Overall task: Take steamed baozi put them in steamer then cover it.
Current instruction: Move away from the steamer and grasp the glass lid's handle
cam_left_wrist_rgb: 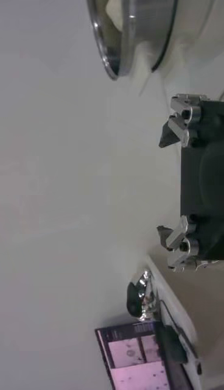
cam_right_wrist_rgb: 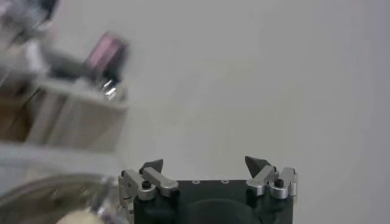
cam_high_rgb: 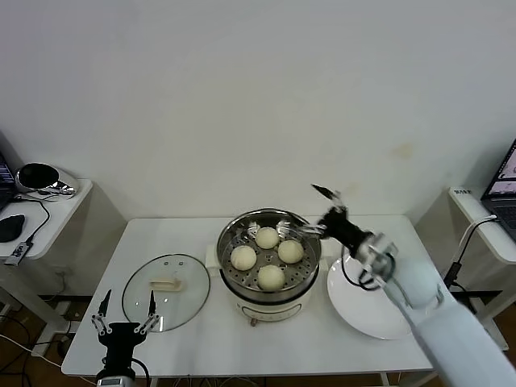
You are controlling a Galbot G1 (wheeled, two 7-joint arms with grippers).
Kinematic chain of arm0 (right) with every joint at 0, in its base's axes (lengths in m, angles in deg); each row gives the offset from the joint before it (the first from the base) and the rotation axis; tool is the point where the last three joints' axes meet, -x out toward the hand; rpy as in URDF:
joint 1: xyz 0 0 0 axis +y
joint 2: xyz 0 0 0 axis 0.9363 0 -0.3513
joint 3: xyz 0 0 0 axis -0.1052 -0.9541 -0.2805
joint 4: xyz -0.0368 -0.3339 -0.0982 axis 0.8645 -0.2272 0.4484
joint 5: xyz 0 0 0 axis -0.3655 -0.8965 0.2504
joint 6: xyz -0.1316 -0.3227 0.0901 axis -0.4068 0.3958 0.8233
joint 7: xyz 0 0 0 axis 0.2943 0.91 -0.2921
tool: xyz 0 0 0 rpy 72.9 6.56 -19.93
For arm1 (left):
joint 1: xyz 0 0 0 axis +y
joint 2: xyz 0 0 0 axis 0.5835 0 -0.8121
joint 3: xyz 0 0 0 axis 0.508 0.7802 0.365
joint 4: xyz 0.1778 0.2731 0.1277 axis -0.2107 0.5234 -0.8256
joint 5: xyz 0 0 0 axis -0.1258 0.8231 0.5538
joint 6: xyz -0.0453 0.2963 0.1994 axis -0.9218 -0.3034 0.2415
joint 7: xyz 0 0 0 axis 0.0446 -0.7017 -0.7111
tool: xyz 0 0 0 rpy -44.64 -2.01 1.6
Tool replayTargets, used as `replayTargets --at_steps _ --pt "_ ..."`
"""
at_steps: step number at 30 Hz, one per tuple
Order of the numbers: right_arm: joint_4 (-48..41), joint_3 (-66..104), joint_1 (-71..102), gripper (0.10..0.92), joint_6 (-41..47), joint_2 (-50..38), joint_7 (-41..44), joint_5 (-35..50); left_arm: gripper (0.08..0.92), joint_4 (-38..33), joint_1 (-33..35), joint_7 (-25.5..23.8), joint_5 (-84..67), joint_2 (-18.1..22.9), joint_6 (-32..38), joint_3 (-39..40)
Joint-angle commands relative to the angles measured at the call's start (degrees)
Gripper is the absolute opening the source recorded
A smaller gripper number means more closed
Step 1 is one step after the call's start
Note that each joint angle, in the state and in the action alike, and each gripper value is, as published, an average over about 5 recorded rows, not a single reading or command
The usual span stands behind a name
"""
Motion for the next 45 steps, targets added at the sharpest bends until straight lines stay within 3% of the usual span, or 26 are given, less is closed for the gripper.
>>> replayTargets --at_steps 1,11,22,45 --pt "3.25 30.62 30.95 0.823 -11.07 16.87 0.94 -4.36 0.823 4.46 -0.40 2.32 23.48 -1.41 -0.54 -0.75" --pt "5.47 36.45 36.57 0.823 -7.62 21.84 -4.53 -4.74 0.823 12.69 -2.84 0.53 50.35 -10.02 -0.12 -2.88" --pt "5.41 39.87 37.90 0.823 -7.55 23.88 -6.64 -5.30 0.823 28.77 -18.47 -2.96 61.89 -15.73 1.25 2.83" --pt "3.88 41.28 38.91 0.823 -8.34 25.97 -6.18 -6.02 0.823 42.14 -33.35 -3.24 64.42 -15.11 4.11 8.50"
